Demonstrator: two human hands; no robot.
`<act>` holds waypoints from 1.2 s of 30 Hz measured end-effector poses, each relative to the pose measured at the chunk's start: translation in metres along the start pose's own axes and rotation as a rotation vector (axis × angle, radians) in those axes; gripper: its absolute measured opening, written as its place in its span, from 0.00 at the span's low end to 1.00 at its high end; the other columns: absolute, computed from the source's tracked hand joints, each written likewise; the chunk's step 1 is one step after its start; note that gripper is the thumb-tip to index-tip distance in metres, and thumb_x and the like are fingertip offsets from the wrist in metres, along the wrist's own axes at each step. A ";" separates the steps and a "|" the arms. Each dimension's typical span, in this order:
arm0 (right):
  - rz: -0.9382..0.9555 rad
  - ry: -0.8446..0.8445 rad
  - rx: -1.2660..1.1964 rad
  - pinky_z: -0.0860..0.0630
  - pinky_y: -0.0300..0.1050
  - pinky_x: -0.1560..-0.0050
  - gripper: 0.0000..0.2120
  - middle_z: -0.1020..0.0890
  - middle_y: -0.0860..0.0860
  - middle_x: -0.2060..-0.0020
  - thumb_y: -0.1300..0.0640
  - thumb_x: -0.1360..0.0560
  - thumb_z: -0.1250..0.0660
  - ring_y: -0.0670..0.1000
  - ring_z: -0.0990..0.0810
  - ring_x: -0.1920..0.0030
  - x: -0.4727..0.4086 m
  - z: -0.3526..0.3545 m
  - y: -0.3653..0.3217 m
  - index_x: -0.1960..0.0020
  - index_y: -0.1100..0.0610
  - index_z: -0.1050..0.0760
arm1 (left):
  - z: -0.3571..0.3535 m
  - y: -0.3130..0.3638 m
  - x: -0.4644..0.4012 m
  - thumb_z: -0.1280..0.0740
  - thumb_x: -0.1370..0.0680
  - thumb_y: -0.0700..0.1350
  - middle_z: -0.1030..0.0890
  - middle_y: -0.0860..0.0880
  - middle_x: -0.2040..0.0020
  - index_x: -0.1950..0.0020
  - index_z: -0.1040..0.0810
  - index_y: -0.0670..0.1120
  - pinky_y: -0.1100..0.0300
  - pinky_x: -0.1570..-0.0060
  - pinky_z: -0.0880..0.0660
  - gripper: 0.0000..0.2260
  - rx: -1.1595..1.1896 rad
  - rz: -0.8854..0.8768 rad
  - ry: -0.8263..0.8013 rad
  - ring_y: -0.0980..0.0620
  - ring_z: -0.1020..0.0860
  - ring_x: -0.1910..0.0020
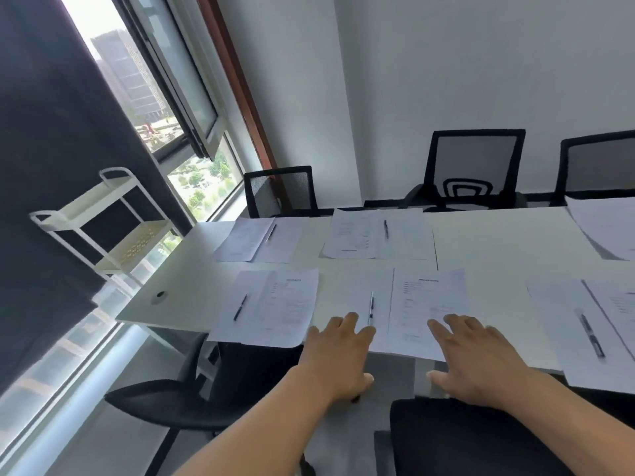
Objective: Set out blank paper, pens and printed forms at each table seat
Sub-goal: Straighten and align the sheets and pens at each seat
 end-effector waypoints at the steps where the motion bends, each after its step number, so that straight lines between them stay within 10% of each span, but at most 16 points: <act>1: -0.010 -0.013 0.004 0.38 0.59 0.19 0.45 0.45 0.54 0.14 0.31 0.21 0.41 0.59 0.44 0.16 -0.006 -0.002 0.000 0.13 0.50 0.54 | -0.002 -0.004 -0.009 0.31 0.18 0.59 0.41 0.45 0.16 0.15 0.39 0.52 0.36 0.27 0.31 0.34 0.003 -0.015 -0.003 0.40 0.36 0.20; 30: -0.257 -0.209 -0.086 0.36 0.58 0.19 0.47 0.46 0.54 0.14 0.33 0.22 0.36 0.57 0.45 0.15 -0.159 -0.044 -0.030 0.13 0.50 0.53 | -0.071 -0.102 -0.196 0.26 0.21 0.59 0.38 0.46 0.18 0.15 0.40 0.54 0.40 0.33 0.27 0.38 -0.057 -0.380 -0.149 0.41 0.31 0.24; 36: -0.216 -0.237 -0.101 0.41 0.61 0.17 0.48 0.52 0.54 0.13 0.33 0.22 0.35 0.60 0.53 0.13 -0.215 -0.067 0.015 0.13 0.49 0.54 | -0.102 -0.087 -0.250 0.22 0.22 0.59 0.53 0.43 0.11 0.12 0.50 0.55 0.34 0.23 0.33 0.49 -0.061 -0.349 -0.286 0.35 0.50 0.12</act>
Point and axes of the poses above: each hand's wrist, its own x-axis away from the middle knuckle, its own z-axis out of the back of the hand, y = z × x, the point moved 8 cm from there along -x, towards the middle knuckle
